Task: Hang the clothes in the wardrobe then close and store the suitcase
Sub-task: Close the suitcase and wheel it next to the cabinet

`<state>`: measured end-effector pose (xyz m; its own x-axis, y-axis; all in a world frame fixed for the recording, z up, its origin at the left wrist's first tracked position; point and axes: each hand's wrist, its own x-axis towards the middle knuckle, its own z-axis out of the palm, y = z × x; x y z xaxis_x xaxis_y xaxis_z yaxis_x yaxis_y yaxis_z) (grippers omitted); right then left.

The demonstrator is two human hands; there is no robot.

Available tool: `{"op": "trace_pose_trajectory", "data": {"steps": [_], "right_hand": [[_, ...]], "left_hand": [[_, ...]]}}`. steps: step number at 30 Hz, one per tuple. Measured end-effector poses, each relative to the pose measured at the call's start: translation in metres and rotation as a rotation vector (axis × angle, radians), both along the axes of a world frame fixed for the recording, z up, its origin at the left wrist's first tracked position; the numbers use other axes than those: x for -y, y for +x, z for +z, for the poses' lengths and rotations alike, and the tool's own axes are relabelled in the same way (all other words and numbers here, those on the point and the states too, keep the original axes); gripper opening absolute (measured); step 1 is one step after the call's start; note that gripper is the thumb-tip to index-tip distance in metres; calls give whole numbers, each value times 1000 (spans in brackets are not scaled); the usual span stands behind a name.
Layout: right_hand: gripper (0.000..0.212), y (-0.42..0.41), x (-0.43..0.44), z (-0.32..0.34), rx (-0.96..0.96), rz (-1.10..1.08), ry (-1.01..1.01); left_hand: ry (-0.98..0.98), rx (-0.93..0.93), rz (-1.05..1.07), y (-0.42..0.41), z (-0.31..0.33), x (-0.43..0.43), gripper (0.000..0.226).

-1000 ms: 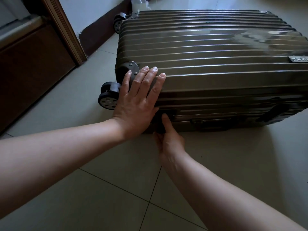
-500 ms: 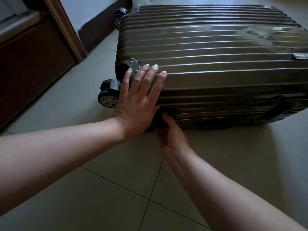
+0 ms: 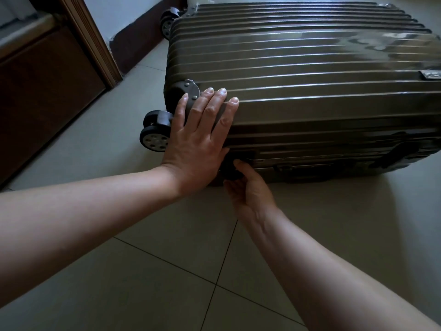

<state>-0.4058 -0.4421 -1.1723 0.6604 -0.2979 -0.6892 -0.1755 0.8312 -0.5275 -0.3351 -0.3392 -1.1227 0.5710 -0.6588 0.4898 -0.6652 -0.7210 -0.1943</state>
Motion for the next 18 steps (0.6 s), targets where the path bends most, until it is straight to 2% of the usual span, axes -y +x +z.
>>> {"op": "trace_pose_trajectory", "data": {"steps": [4,10,14,18], "right_hand": [[39,-1,1,-3,40,48,-26],[38,-4,9,8,28,143,-72],[37,-3,12,14,8,191,-105],[35,-3,7,17,-128,301,-165]], "left_hand": [[-8,-20,-7,3,1,0,81],[72,4,6,9,-2,-2,113],[82,29,38,9,-5,0,115],[62,33,37,9,-6,1,110]]}}
